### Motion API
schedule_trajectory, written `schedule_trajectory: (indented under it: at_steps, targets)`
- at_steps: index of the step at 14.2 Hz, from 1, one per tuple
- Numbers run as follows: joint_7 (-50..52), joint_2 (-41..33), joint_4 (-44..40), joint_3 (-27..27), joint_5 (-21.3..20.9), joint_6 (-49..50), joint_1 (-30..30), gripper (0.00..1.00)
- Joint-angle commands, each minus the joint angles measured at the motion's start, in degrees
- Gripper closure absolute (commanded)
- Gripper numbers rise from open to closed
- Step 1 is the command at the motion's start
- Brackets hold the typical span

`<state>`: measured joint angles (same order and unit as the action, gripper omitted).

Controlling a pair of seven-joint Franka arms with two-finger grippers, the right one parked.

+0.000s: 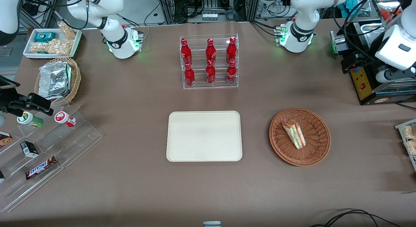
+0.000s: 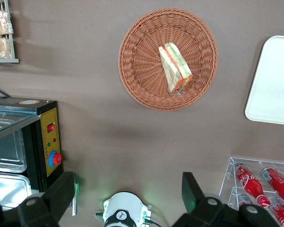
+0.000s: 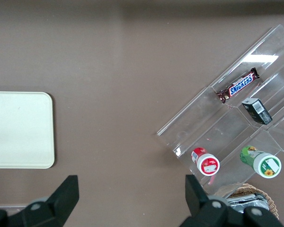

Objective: Place sandwich from basket to tray

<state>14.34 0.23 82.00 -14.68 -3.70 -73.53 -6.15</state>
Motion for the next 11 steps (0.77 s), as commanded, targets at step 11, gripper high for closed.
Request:
schedule_trajectory:
  at_steps: [11]
  targets:
    - [0.07, -2.43, 2.37, 0.7, 0.97, -1.0, -0.71, 0.0]
